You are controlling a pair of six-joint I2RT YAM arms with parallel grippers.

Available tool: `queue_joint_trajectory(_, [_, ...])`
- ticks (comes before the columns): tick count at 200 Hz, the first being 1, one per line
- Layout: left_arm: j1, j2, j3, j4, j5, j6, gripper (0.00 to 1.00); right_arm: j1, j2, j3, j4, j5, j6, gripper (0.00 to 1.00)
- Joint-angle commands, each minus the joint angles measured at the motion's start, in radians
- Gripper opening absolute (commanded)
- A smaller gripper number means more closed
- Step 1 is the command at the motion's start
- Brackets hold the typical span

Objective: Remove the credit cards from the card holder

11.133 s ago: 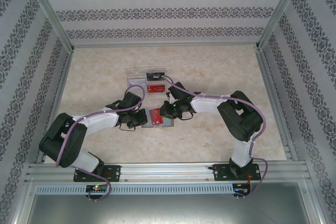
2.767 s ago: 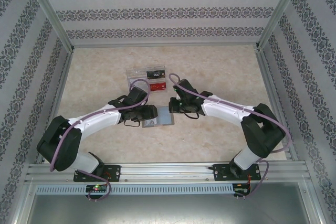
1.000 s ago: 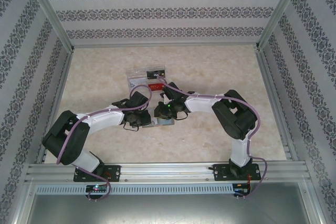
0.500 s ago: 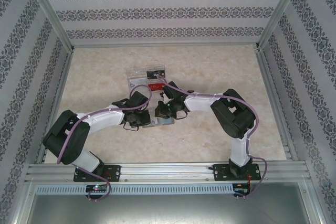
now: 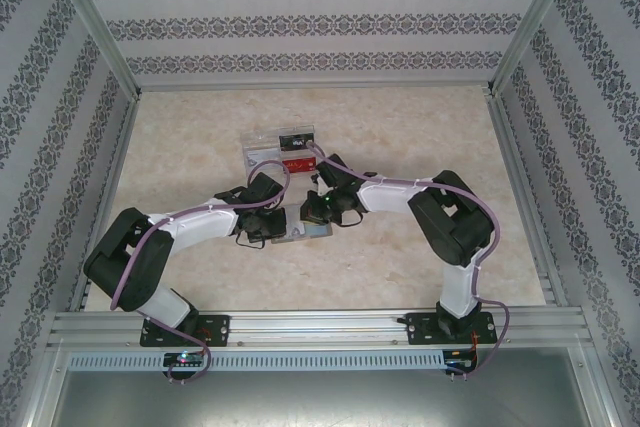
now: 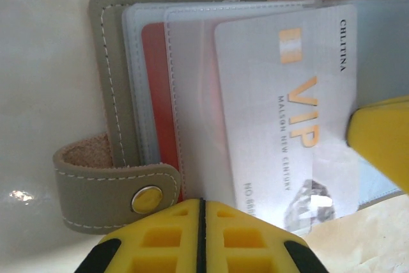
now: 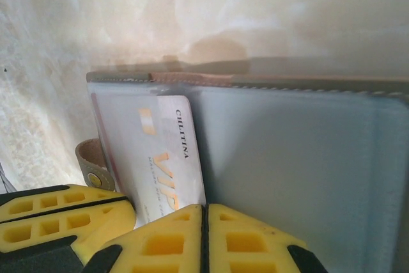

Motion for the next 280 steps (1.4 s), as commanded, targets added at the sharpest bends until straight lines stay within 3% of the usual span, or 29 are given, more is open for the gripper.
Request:
queue_joint_trajectory(1, [0.005,0.012,-0.002,-0.046,-0.015,-0.002,0.0,-0.015,-0.036,-0.021,-0.019,0.027,-0.014,0.0])
queue_joint_trajectory(113, [0.004,-0.003,0.029,-0.065,-0.019,0.012,0.0,-0.111,-0.214,-0.094,-0.053,0.061,-0.126,0.0])
queue_joint_trajectory(173, [0.006,-0.04,0.091,-0.092,-0.034,0.023,0.01,-0.142,-0.355,-0.022,-0.142,0.144,-0.376,0.0])
queue_joint_trajectory(198, [0.014,-0.084,0.117,-0.107,-0.055,0.039,0.22,-0.13,-0.377,0.053,-0.169,0.217,-0.575,0.0])
queue_joint_trajectory(231, [0.049,-0.165,0.119,-0.12,-0.098,0.03,0.75,-0.061,-0.331,0.187,-0.227,0.386,-0.967,0.0])
queue_joint_trajectory(258, [0.084,-0.237,0.13,-0.159,-0.156,0.021,0.95,-0.034,-0.269,0.269,-0.223,0.437,-1.212,0.0])
queue_joint_trajectory(280, [0.116,-0.305,0.137,-0.211,-0.236,0.019,1.0,-0.01,-0.201,0.345,-0.215,0.497,-1.378,0.0])
